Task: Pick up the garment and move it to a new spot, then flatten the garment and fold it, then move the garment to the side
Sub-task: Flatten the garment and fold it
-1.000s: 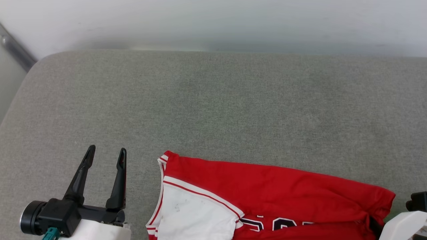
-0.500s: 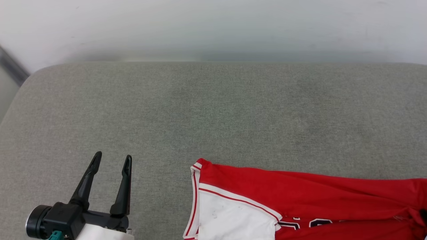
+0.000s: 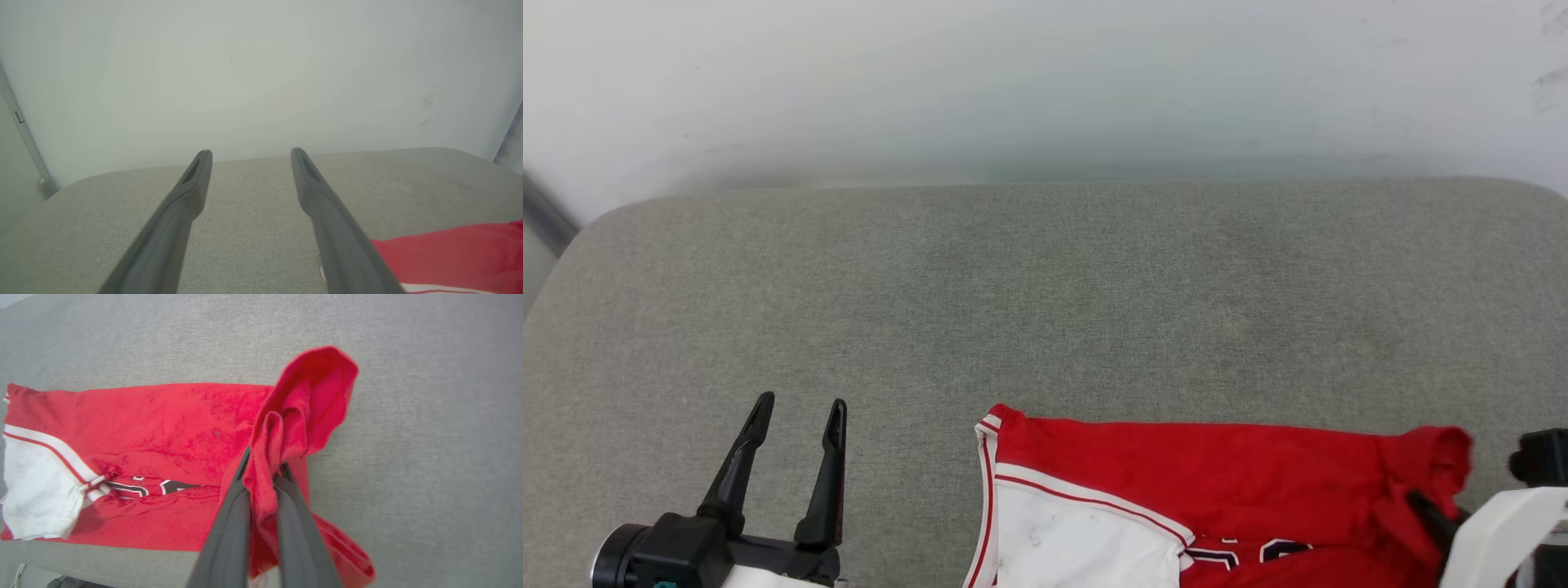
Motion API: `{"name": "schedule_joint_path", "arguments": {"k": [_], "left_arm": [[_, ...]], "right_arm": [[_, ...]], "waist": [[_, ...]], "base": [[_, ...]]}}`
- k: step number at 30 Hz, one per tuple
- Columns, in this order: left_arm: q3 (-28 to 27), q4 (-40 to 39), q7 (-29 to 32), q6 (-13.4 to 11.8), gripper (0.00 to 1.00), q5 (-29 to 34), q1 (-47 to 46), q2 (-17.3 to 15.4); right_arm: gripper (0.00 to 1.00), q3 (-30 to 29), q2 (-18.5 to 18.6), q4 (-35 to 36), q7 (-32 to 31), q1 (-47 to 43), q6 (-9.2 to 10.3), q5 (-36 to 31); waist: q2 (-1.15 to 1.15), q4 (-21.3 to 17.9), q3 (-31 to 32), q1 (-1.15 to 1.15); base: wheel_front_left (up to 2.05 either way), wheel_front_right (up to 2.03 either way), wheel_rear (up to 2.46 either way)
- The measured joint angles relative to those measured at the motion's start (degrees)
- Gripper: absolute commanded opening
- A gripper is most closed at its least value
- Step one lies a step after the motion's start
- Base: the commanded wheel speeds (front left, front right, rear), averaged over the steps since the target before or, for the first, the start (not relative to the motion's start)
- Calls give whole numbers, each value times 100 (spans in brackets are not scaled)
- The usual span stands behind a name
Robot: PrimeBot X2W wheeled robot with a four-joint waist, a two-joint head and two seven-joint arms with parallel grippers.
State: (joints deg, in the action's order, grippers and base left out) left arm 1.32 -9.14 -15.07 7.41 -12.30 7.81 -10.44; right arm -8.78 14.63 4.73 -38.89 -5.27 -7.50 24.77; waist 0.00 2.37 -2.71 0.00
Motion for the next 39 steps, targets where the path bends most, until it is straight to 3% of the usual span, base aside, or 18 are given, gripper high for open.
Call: {"name": "schedule_joint_path", "arguments": {"k": [7,12,16,25,34,35,36,39], "left_arm": [[29,-18,0,0,100,0,2,3],[-3,-26,0,0,100,-7,-15,26],[-23,-20,0,0,100,-27,-88,51],[-16,24,0,0,100,-52,-120,53],[-3,68,0,0,100,-93,-132,67],[-5,76,0,0,100,-99,-135,69],[-3,88,0,0,100,-100,-136,71],[8,119,0,0,100,-101,-138,79]], "right_arm": [[0,684,-814,593,-519,3,1,85],[0,1085,-1145,624,-697,106,0,200],[0,1412,-1163,271,-330,220,1,892],[0,2499,-1171,-689,420,801,1,1454],[0,3184,-1172,-1547,938,1274,1,1817],[22,3231,-1172,-1641,973,1323,1,1842],[100,3284,-1171,-1722,1031,1366,1,1863],[100,3526,-1169,-1841,1129,1516,1,1970]], "waist": [[0,53,36,0],[0,154,-15,0],[0,262,-59,0],[0,485,-85,0],[0,632,-104,0],[0,641,-114,0],[0,649,-123,0],[0,659,-132,0]], "base": [[0,0,0],[0,0,0],[0,0,0],[0,0,0],[0,0,0],[0,0,0],[0,0,0],[0,0,0]]}}
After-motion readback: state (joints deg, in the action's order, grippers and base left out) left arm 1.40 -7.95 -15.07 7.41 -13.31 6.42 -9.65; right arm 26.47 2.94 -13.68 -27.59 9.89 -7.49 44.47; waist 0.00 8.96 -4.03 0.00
